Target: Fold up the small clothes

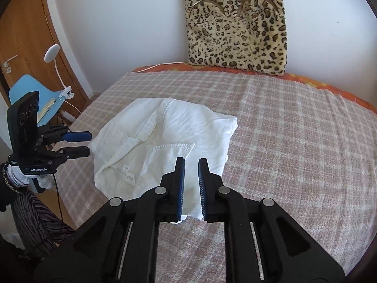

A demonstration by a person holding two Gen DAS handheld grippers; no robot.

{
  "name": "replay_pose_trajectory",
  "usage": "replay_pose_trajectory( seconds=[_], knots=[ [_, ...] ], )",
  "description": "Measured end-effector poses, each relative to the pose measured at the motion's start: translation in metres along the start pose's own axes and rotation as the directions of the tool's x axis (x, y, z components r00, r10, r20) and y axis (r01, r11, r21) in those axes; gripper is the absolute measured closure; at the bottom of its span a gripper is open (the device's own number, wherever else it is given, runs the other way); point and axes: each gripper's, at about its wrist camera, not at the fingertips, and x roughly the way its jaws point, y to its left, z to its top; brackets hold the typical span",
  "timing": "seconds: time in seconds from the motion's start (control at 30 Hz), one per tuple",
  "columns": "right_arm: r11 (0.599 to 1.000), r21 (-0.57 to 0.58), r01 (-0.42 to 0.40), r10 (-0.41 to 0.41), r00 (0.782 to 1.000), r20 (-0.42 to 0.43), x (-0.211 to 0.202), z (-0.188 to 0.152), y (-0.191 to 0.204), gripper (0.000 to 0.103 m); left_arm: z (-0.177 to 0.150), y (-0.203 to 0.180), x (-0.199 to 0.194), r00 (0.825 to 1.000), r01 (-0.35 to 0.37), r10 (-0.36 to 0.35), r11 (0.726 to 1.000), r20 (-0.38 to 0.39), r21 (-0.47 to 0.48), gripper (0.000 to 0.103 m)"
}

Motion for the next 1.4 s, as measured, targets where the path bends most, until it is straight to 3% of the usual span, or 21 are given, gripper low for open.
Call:
replay_pose_trajectory(
  seconds=[0.13, 0.23, 0.33, 0.47, 0.5, 0.57, 0.6, 0.67, 0.83, 0.9, 0.97, 1.03, 1.1, 1.2, 1.3, 1.4],
  knots=[
    [0.996, -0.074, -0.049, 0.047, 0.998, -0.032, 0.022, 0.004, 0.039, 0.065, -0.006, -0.011, 0.027, 0.998, -0.020, 0.022, 0.999, -0.061, 0.033, 0.068],
    [0.988, -0.145, -0.057, 0.048, 0.997, -0.063, 0.043, 0.000, 0.070, 0.065, -0.014, -0.003, 0.036, 0.995, -0.010, 0.009, 1.000, -0.100, -0.014, 0.068],
    [0.972, -0.232, 0.029, -0.055, 0.993, -0.107, 0.073, -0.005, 0.091, 0.065, -0.019, 0.008, 0.041, 0.993, -0.005, -0.002, 0.999, -0.122, -0.050, 0.068],
    [0.943, -0.295, 0.155, -0.201, 0.971, -0.132, 0.098, -0.015, 0.098, 0.065, -0.027, 0.017, 0.036, 0.992, 0.038, -0.052, 0.992, -0.116, -0.121, 0.069],
    [0.938, -0.299, 0.174, -0.221, 0.966, -0.133, 0.100, -0.017, 0.098, 0.067, -0.027, 0.017, 0.033, 0.992, 0.041, -0.054, 0.992, -0.112, -0.120, 0.069],
    [0.934, -0.296, 0.197, -0.246, 0.959, -0.139, 0.102, -0.019, 0.096, 0.082, -0.027, 0.020, 0.026, 0.994, 0.046, -0.059, 0.990, -0.097, -0.134, 0.069],
    [0.938, -0.290, 0.193, -0.241, 0.960, -0.142, 0.102, -0.019, 0.094, 0.090, -0.026, 0.023, 0.024, 0.994, 0.045, -0.059, 0.988, -0.088, -0.147, 0.069],
    [0.946, -0.270, 0.181, -0.224, 0.964, -0.140, 0.098, -0.019, 0.091, 0.095, -0.024, 0.028, 0.019, 0.995, 0.051, -0.065, 0.983, -0.073, -0.177, 0.069],
    [0.981, -0.190, 0.045, -0.070, 0.989, -0.130, 0.072, -0.012, 0.088, 0.099, -0.014, 0.037, 0.005, 0.999, 0.048, -0.052, 0.979, -0.013, -0.199, 0.069],
    [0.982, -0.187, 0.019, -0.048, 0.987, -0.152, 0.070, -0.014, 0.086, 0.099, -0.009, 0.041, 0.003, 0.999, 0.041, -0.041, 0.977, 0.004, -0.210, 0.069],
    [0.975, -0.210, -0.078, 0.030, 0.974, -0.225, 0.076, -0.022, 0.089, 0.099, -0.002, 0.048, 0.002, 0.999, 0.039, -0.036, 0.973, 0.018, -0.225, 0.069],
    [0.957, -0.266, -0.118, 0.046, 0.964, -0.261, 0.076, -0.030, 0.098, 0.099, 0.007, 0.053, 0.000, 0.999, 0.039, -0.032, 0.970, 0.034, -0.239, 0.069],
    [0.951, -0.272, -0.146, 0.083, 0.969, -0.232, 0.065, -0.027, 0.100, 0.098, 0.018, 0.060, -0.003, 0.998, 0.043, -0.029, 0.965, 0.059, -0.257, 0.069],
    [0.967, -0.160, -0.198, 0.177, 0.975, -0.135, 0.043, -0.006, 0.078, 0.097, 0.036, 0.069, -0.003, 0.995, 0.052, -0.026, 0.959, 0.095, -0.280, 0.069],
    [0.991, -0.067, -0.112, 0.110, 0.994, -0.023, 0.033, 0.024, 0.045, 0.097, 0.055, 0.071, 0.005, 0.994, 0.055, -0.026, 0.962, 0.110, -0.267, 0.069],
    [0.997, 0.054, -0.048, 0.046, 0.998, 0.039, 0.041, 0.050, 0.010, 0.097, 0.069, 0.072, 0.022, 0.992, 0.078, -0.046, 0.954, 0.118, -0.290, 0.069]
  ],
)
